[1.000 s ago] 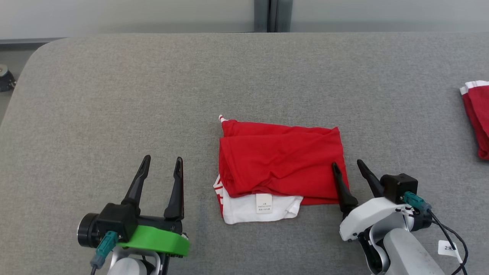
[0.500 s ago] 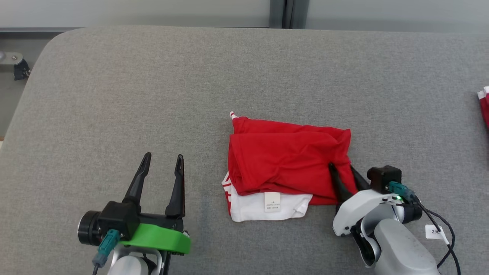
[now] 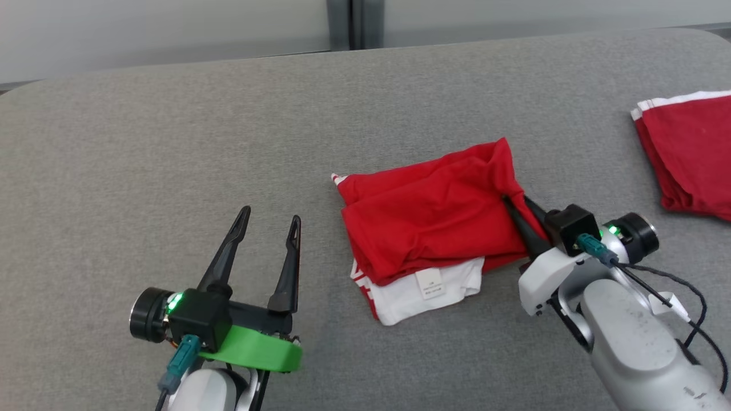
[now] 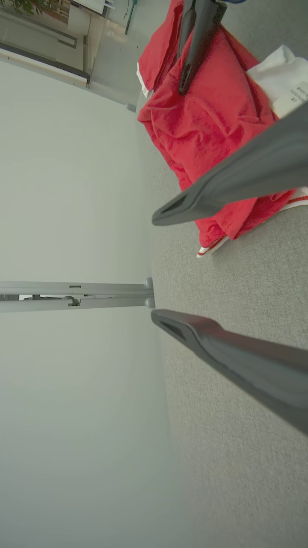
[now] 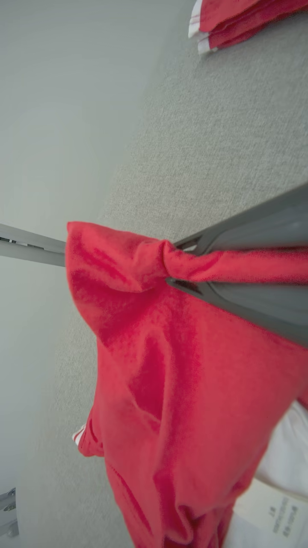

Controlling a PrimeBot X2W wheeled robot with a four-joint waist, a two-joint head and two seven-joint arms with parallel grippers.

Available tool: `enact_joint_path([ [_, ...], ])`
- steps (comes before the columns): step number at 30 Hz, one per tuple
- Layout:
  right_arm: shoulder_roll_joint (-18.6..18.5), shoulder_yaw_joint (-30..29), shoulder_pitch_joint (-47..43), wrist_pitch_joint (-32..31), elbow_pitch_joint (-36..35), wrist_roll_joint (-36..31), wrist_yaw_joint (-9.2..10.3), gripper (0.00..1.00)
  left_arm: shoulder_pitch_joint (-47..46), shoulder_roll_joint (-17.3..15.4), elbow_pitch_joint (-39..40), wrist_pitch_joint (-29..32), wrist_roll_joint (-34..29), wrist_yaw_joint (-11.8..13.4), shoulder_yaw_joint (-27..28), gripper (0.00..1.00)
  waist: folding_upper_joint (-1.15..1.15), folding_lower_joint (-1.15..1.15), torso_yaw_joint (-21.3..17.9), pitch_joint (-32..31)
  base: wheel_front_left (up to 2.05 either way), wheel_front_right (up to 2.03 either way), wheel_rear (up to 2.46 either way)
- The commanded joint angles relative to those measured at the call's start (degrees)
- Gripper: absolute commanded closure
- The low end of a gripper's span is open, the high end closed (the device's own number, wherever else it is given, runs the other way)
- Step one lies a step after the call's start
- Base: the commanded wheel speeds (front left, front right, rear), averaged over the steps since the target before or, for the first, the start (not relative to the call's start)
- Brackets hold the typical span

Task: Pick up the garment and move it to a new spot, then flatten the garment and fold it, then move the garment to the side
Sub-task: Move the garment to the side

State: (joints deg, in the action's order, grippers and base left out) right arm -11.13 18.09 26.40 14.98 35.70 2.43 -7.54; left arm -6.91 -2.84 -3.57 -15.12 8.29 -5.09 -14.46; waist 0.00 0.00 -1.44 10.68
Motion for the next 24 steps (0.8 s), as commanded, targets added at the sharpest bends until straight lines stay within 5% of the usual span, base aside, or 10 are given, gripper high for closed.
enact_joint_path([
  [1, -1.7, 0.6, 1.8, 0.2, -0.8, -0.3, 0.13, 1.0, -1.4, -0.1, 0.5, 0.0, -0.8, -0.4, -0.4, 0.0, 0.0, 0.0, -5.2, 1.9, 0.0, 0.0, 0.0],
  [13, -18.8, -0.5, 14.1, 0.2, -0.8, 2.6, 0.13, 1.0, -10.9, -1.6, 1.0, 0.0, -5.2, -2.1, -6.3, 0.0, 0.0, 0.0, -13.7, 13.2, 0.0, 0.0, 0.0],
  [24, -24.3, -7.5, 20.8, 0.2, 7.8, 1.3, 0.14, 1.0, -17.0, -4.6, -0.2, 0.0, -4.7, -2.4, -9.2, 0.0, 0.0, 0.0, -13.9, 21.1, 0.0, 0.0, 0.0],
])
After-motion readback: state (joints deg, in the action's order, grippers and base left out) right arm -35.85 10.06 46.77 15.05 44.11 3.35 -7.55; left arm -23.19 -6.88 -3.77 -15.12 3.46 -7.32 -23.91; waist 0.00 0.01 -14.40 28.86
